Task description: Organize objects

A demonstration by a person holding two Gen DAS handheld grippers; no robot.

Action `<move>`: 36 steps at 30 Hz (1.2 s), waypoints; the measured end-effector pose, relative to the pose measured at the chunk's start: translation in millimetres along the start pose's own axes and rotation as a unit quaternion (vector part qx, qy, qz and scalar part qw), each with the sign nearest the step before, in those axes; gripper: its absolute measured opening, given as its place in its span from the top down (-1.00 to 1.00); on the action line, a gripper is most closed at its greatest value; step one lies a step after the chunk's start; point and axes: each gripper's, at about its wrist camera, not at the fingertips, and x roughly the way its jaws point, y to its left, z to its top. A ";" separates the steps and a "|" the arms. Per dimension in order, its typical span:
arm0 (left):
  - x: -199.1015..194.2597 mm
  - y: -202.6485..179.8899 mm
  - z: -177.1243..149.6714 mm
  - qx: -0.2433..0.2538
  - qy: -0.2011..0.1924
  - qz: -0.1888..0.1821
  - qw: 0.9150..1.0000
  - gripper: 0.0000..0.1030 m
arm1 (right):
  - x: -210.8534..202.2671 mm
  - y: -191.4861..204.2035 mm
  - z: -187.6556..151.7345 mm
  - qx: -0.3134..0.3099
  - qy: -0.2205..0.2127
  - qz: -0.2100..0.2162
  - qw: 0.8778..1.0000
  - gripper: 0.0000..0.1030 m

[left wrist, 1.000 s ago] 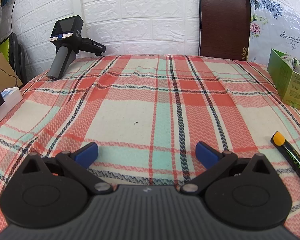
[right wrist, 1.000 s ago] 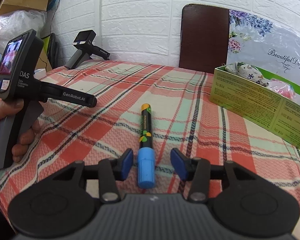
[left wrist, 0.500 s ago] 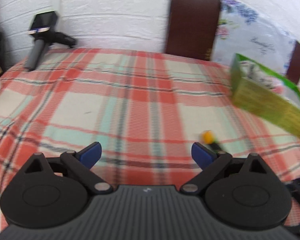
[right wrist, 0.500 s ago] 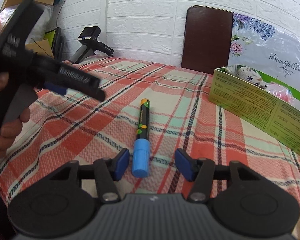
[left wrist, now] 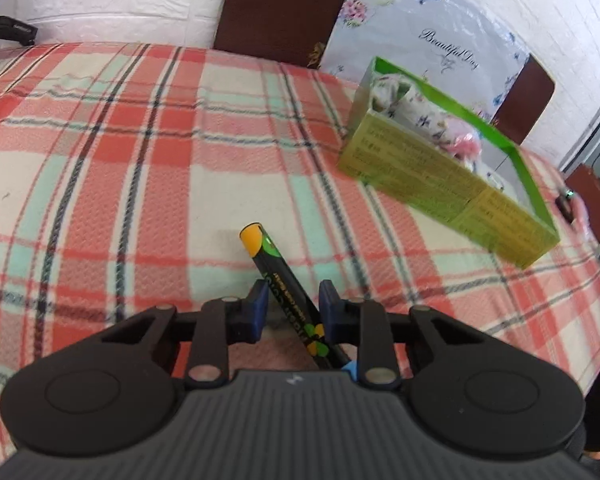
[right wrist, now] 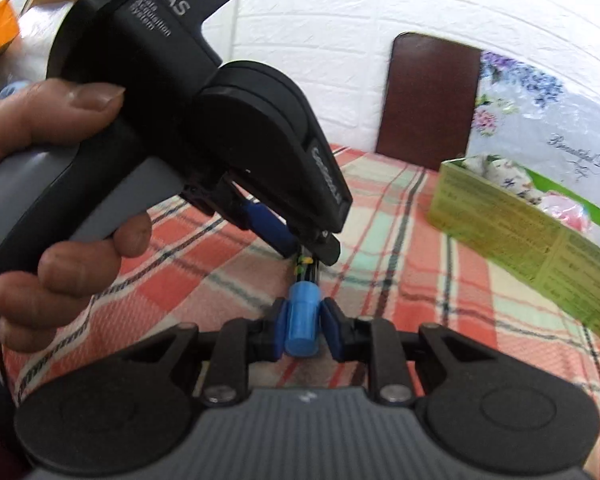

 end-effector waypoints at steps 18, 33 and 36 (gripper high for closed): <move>67.1 -165.1 115.9 0.143 -0.070 -0.111 0.981 0.53 | 27.1 -164.2 61.9 0.059 -0.101 -0.207 0.971 0.61; 64.4 -125.4 84.7 0.166 -0.092 0.019 0.982 -0.11 | 43.6 -168.0 35.4 0.099 -0.073 -0.218 0.968 -0.04; 47.7 -105.7 69.2 0.152 -0.090 0.039 0.983 -0.18 | 28.8 -158.0 32.8 0.116 -0.077 -0.211 0.967 -0.08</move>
